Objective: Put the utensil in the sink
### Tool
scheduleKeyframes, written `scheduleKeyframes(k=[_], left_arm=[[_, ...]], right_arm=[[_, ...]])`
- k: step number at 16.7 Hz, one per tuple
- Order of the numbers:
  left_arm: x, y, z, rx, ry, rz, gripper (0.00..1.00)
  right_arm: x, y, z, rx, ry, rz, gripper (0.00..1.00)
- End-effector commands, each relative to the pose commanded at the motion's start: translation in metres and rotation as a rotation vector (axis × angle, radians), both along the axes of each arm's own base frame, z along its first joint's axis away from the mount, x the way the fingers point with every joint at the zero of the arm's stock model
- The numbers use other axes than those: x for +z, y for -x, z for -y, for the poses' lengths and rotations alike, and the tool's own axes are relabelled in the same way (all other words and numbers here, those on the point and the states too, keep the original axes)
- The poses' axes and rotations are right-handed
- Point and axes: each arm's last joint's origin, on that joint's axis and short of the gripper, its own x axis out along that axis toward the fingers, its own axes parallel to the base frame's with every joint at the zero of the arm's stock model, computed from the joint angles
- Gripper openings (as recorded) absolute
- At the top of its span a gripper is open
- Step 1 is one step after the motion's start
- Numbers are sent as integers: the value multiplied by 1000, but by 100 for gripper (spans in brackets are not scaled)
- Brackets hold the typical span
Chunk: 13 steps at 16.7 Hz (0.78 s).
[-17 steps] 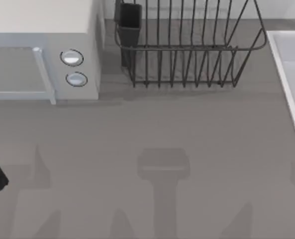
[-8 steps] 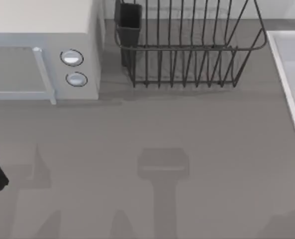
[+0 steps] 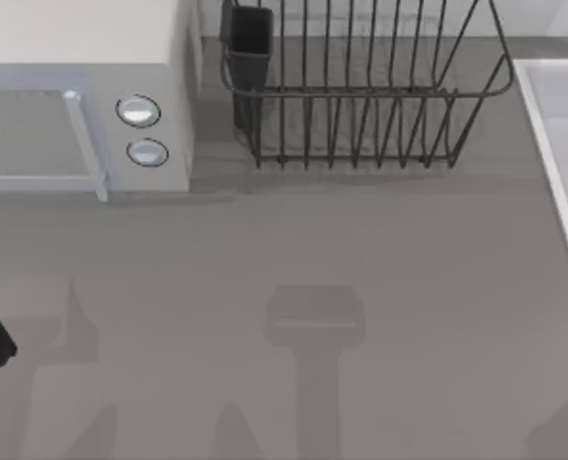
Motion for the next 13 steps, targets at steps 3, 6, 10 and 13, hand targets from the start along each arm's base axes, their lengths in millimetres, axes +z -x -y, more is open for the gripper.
scheduleKeyframes(k=[3, 6, 10, 13], left_arm=[[0, 0, 0, 0, 0, 0, 100], [0, 0, 0, 0, 0, 0, 100], [0, 0, 0, 0, 0, 0, 100], [0, 0, 0, 0, 0, 0, 100]], right_arm=[[0, 0, -1, 6, 3, 2, 100], [-9, -2, -1, 2, -1, -3, 100], [-47, -9, -1, 0, 2, 4, 100], [-79, -10, -4, 0, 5, 8, 100]])
